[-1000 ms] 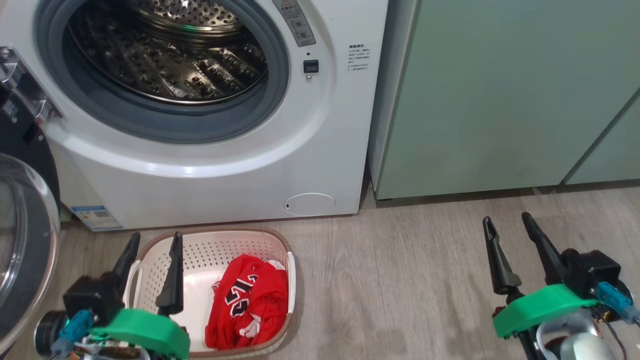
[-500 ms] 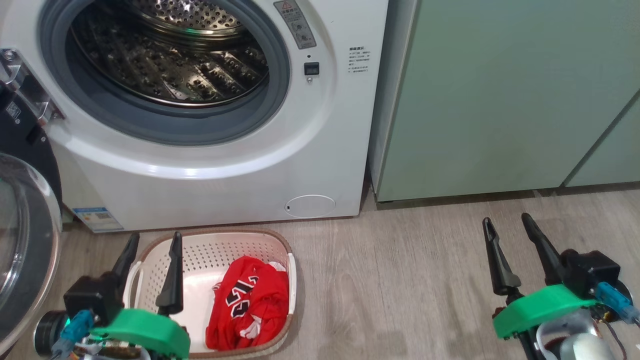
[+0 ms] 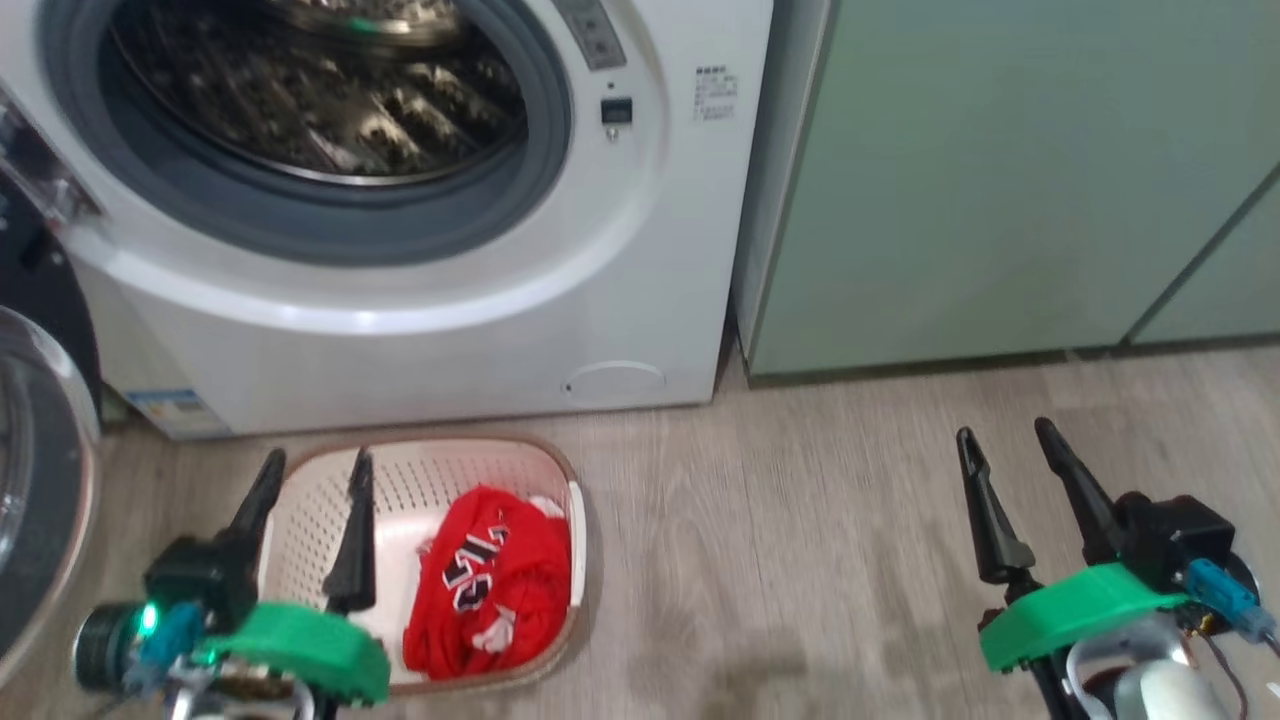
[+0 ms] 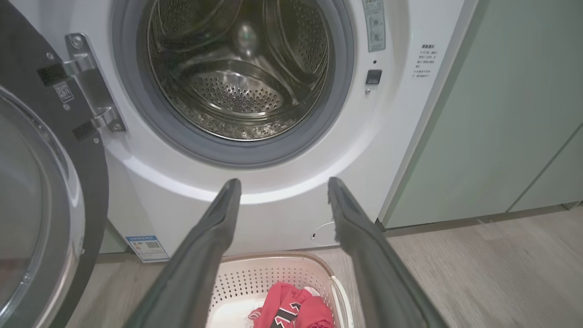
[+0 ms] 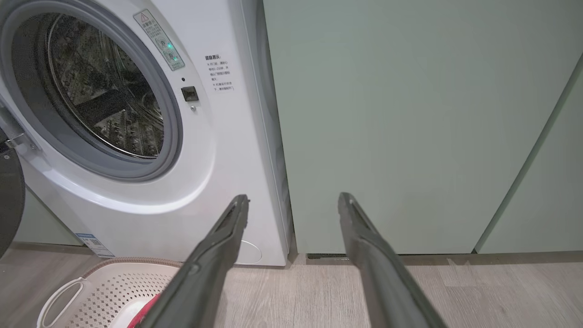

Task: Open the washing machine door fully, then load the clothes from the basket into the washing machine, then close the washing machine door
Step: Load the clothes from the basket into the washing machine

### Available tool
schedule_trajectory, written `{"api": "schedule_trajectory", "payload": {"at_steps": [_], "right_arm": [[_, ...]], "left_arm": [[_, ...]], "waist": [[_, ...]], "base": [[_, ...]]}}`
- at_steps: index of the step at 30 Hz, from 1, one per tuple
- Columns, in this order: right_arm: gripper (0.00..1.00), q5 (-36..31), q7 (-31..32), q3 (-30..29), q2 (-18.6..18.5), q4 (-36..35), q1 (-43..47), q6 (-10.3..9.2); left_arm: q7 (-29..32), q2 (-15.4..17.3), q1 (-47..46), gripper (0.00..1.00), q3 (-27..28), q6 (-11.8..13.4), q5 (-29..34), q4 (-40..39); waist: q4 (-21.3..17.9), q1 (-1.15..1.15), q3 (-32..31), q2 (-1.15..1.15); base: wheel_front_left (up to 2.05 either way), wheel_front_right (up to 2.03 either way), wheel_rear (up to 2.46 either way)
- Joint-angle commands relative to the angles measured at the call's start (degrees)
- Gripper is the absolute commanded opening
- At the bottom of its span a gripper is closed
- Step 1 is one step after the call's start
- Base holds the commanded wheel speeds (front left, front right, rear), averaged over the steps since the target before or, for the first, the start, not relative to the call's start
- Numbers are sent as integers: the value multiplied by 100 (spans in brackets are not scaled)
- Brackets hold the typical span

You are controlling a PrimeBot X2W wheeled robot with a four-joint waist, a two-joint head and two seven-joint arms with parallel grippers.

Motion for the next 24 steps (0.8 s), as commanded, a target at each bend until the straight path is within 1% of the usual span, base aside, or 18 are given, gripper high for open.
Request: {"api": "schedule_trajectory", "payload": {"at_steps": [1, 4, 6, 9, 10, 18, 24], "right_arm": [[100, 5, -45, 122, -43, -245, -301, 0], [100, 24, -92, 126, -43, -280, -425, 0], [100, 34, -111, 109, -43, -279, -518, 0], [100, 31, -161, 117, -43, -281, -702, 0], [100, 31, -161, 117, -43, -281, -702, 0], [100, 38, -299, 217, -43, -295, -1195, 0], [100, 21, -398, 237, -43, -286, -1441, 0]], "left_arm": [[81, 93, -525, 100, 134, -27, 18, -169], [262, 87, -885, 100, 14, -137, -21, 56], [367, 54, -1165, 100, -68, -223, -71, 322], [470, -17, -1618, 100, -196, -393, -160, 950], [470, -17, -1618, 100, -196, -393, -160, 950], [547, -231, -2766, 100, -372, -836, -424, 3080], [448, -248, -3547, 100, -362, -1112, -556, 4483]], "waist": [[-36, 0, 271, 0], [-62, 0, 629, 0], [-73, 0, 879, 0], [-98, 0, 1259, 0], [-98, 0, 1259, 0], [-272, 0, 2254, 0], [-421, 0, 2930, 0]], "base": [[0, 0, 0], [0, 0, 0], [0, 0, 0], [0, 0, 0], [0, 0, 0], [0, 0, 0], [0, 0, 0]]}}
